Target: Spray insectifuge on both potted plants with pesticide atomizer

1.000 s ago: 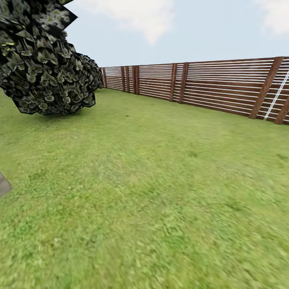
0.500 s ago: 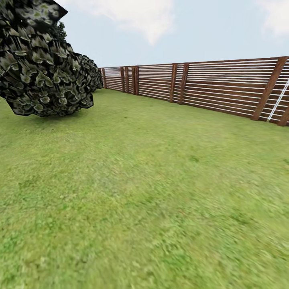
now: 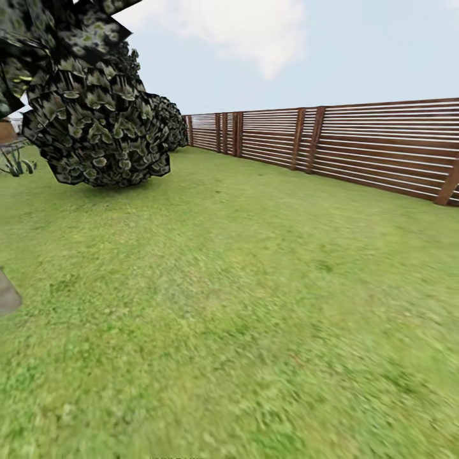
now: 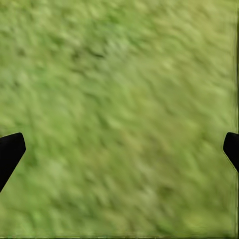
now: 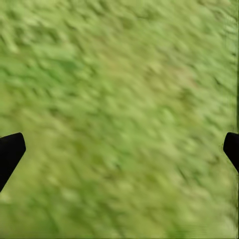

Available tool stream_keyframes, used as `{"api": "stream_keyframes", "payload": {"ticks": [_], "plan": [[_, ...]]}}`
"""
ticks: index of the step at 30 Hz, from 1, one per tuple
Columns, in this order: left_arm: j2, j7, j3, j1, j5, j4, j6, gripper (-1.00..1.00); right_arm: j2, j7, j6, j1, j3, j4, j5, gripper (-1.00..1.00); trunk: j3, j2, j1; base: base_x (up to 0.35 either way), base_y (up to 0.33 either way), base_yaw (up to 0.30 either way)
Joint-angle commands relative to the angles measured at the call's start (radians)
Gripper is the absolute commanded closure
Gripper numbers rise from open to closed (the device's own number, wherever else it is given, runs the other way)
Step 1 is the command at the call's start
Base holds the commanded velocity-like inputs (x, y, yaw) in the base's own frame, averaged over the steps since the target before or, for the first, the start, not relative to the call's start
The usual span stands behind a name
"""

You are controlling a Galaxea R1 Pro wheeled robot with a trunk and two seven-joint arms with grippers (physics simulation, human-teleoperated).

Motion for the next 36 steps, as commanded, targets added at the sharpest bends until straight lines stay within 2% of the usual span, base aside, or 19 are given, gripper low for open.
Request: {"api": "stream_keyframes", "payload": {"ticks": [1, 23, 36], "plan": [[0.000, -0.007, 0.004, -0.001, 0.007, 0.001, -0.002, -1.00, 0.001, -0.001, -0.004, -0.001, -0.005, 0.001, 0.010, -1.00, -0.001, 0.000, 0.000, 0.006, -0.332, 0.277], [0.000, -0.007, 0.004, -0.001, 0.007, 0.001, -0.002, -1.00, 0.001, -0.001, -0.004, -0.001, -0.005, 0.001, 0.010, -1.00, -0.001, 0.000, 0.000, 0.001, -0.334, 0.277], [0.001, -0.006, 0.005, -0.001, 0.009, 0.001, -0.002, -1.00, 0.001, -0.001, -0.004, -0.001, -0.005, 0.001, 0.010, -1.00, -0.001, 0.000, 0.000, 0.064, -0.334, 0.277]]}}
